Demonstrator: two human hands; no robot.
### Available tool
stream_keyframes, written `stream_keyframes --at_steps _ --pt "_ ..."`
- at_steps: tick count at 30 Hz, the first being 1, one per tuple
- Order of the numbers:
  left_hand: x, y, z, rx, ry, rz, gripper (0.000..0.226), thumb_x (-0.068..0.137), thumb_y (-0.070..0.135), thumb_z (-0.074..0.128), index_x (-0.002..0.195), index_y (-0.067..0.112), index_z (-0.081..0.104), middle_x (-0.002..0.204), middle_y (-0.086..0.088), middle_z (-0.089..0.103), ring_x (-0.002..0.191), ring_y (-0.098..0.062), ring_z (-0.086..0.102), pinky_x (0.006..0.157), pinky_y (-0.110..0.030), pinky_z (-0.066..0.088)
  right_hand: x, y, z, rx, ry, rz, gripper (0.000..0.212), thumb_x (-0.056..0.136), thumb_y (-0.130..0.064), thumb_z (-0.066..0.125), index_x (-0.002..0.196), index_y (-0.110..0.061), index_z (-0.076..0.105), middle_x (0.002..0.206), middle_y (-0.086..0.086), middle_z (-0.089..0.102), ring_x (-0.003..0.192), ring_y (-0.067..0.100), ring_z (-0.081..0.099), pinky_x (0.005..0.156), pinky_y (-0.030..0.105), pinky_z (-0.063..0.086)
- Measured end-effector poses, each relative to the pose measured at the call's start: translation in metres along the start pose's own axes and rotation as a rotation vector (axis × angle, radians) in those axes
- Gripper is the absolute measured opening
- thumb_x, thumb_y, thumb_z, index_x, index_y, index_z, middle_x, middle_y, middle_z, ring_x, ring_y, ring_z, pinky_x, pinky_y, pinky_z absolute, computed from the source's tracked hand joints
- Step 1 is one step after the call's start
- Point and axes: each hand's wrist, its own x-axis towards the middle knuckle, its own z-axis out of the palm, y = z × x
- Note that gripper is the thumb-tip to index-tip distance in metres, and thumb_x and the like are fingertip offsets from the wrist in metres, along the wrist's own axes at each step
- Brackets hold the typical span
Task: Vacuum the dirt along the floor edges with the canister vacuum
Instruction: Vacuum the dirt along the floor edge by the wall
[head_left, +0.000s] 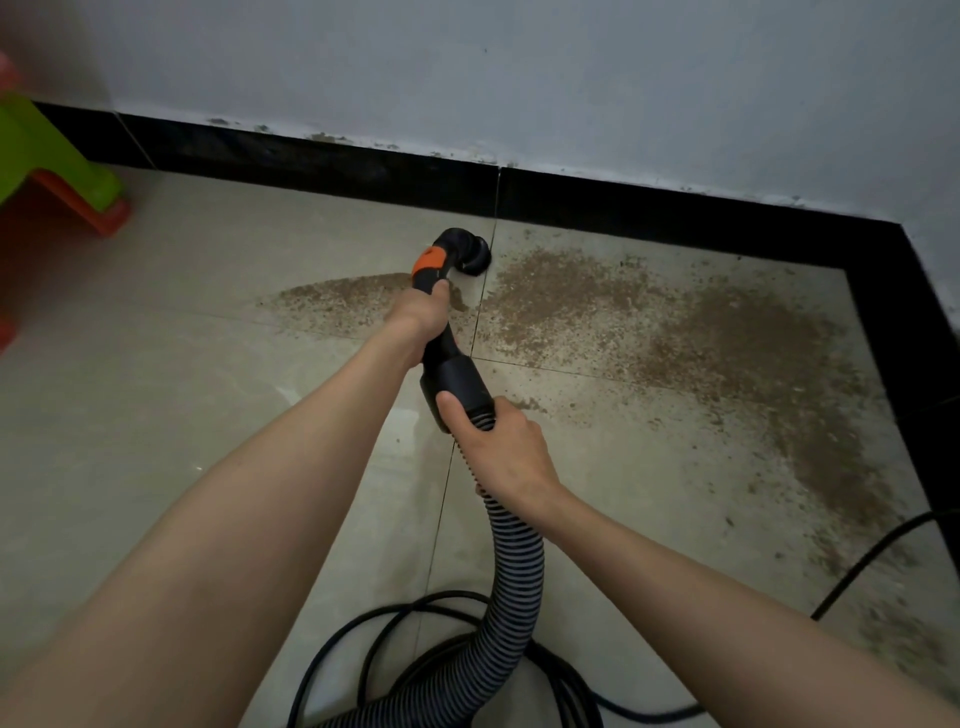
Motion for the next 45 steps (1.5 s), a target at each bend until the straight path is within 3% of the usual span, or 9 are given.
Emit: stream_keyframes --at_steps 9,15,19,21,23,26,34,41,45 --pt "-0.012 -0.013 -0.035 -0.211 0.044 -0.011 0.050 0.100 0.041 0.041 0.130 0.001 0.043 0.111 -0.020 0.058 0.106 -0.035 0.060 0.096 -0.048 0.049 -0.006 -0.012 0.003 -0.024 -0.089 -0.095 0.050 0.084 -0.067 0.055 0.096 -0.019 0.052 0.083 0.000 0.062 0.073 0.019 0.065 0.069 0.044 0.059" --pt "-0.020 -0.012 -0.108 -0.273 0.233 0.031 0.047 0.100 0.042 0.040 0.125 0.002 0.045 0.088 -0.007 0.056 0.087 -0.027 0.061 0.067 -0.035 0.051 -0.008 -0.057 0.034 -0.272 -0.115 -0.317 0.057 0.084 -0.074 0.047 0.102 -0.020 0.044 0.081 -0.008 0.053 0.077 0.019 0.058 0.059 0.033 0.043" --pt "-0.026 -0.032 -0.154 -0.348 0.339 -0.041 0.052 0.101 0.044 0.037 0.132 0.002 0.040 0.106 -0.015 0.060 0.090 -0.029 0.063 0.080 -0.040 0.053 -0.010 -0.080 0.063 -0.395 -0.162 -0.408 0.060 0.083 -0.077 0.045 0.102 -0.020 0.044 0.078 -0.007 0.051 0.079 0.022 0.057 0.057 0.033 0.038" --pt "-0.032 -0.051 -0.170 -0.415 0.344 -0.105 0.050 0.102 0.041 0.036 0.132 0.001 0.038 0.105 -0.017 0.060 0.076 -0.027 0.062 0.072 -0.039 0.051 -0.012 -0.086 0.076 -0.454 -0.210 -0.431 0.060 0.083 -0.078 0.045 0.099 -0.021 0.044 0.075 -0.008 0.050 0.077 0.022 0.056 0.053 0.030 0.035" --pt "-0.037 -0.073 -0.180 -0.467 0.343 -0.197 0.050 0.103 0.041 0.034 0.134 0.002 0.037 0.113 -0.020 0.060 0.082 -0.028 0.062 0.070 -0.039 0.048 -0.014 -0.087 0.088 -0.522 -0.247 -0.447 0.061 0.082 -0.079 0.045 0.097 -0.020 0.045 0.072 -0.007 0.047 0.074 0.022 0.053 0.051 0.029 0.031" --pt "-0.044 -0.092 -0.189 -0.518 0.361 -0.281 0.051 0.102 0.042 0.036 0.133 0.002 0.038 0.099 -0.015 0.059 0.075 -0.027 0.058 0.065 -0.037 0.046 -0.017 -0.085 0.104 -0.603 -0.283 -0.474 0.060 0.082 -0.079 0.044 0.096 -0.020 0.043 0.071 -0.006 0.044 0.072 0.023 0.052 0.049 0.029 0.030" --pt "-0.042 -0.086 -0.181 -0.536 0.311 -0.297 0.045 0.102 0.042 0.036 0.124 0.003 0.041 0.082 -0.011 0.055 0.067 -0.021 0.056 0.073 -0.036 0.046 -0.015 -0.081 0.096 -0.588 -0.257 -0.450 0.061 0.081 -0.080 0.043 0.094 -0.020 0.045 0.071 -0.006 0.047 0.067 0.019 0.049 0.050 0.029 0.030" --pt "-0.036 -0.070 -0.164 -0.491 0.247 -0.255 0.049 0.103 0.040 0.035 0.135 0.003 0.036 0.112 -0.016 0.058 0.085 -0.026 0.060 0.073 -0.038 0.047 -0.012 -0.077 0.080 -0.547 -0.239 -0.378 0.063 0.081 -0.081 0.041 0.096 -0.020 0.046 0.074 -0.007 0.050 0.068 0.015 0.051 0.053 0.030 0.032" --pt "-0.036 -0.069 -0.156 -0.480 0.213 -0.239 0.047 0.103 0.040 0.035 0.131 0.003 0.038 0.097 -0.013 0.059 0.077 -0.023 0.058 0.072 -0.037 0.048 -0.010 -0.069 0.073 -0.511 -0.247 -0.359 0.062 0.081 -0.081 0.042 0.095 -0.020 0.047 0.075 -0.007 0.053 0.065 0.008 0.049 0.051 0.028 0.032"
